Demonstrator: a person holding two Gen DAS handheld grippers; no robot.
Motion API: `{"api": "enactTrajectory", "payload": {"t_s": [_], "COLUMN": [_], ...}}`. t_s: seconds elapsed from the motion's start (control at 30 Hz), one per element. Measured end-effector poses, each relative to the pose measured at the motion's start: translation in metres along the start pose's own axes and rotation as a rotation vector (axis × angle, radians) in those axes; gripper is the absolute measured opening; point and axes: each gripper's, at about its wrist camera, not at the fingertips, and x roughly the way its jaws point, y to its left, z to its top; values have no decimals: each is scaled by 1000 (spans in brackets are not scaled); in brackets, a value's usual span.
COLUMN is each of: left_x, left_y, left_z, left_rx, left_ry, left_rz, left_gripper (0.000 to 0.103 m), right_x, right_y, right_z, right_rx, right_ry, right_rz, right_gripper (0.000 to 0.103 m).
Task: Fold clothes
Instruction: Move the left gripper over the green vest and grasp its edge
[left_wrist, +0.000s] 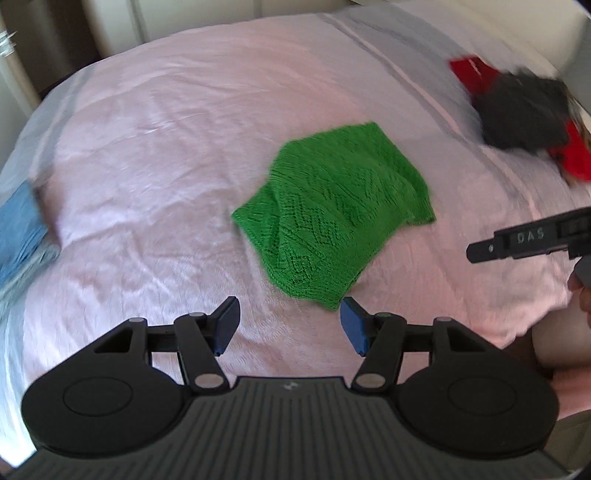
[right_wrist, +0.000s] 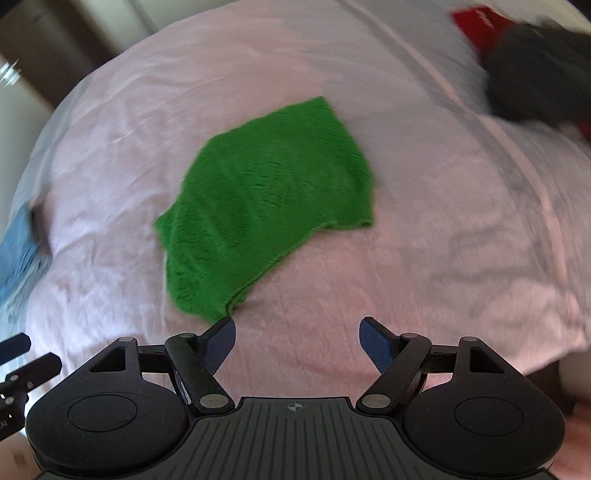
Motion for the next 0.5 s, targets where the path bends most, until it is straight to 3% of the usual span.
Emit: {"api": "enactTrajectory", "payload": {"t_s": [0.23, 0.5], "left_x": [48, 89], "left_y": [-11, -54], "left_z": [12, 36], "left_rx": [225, 399], "left_ry": [56, 44], "left_rz": [-99, -189], "left_gripper": [56, 56], "right_x": [-1, -6], "right_y": [-40, -88], "right_z": [-34, -45], "right_rx": [251, 424], "right_ry": [-7, -47], "right_rz": [-83, -149], "right_gripper": [77, 77]}}
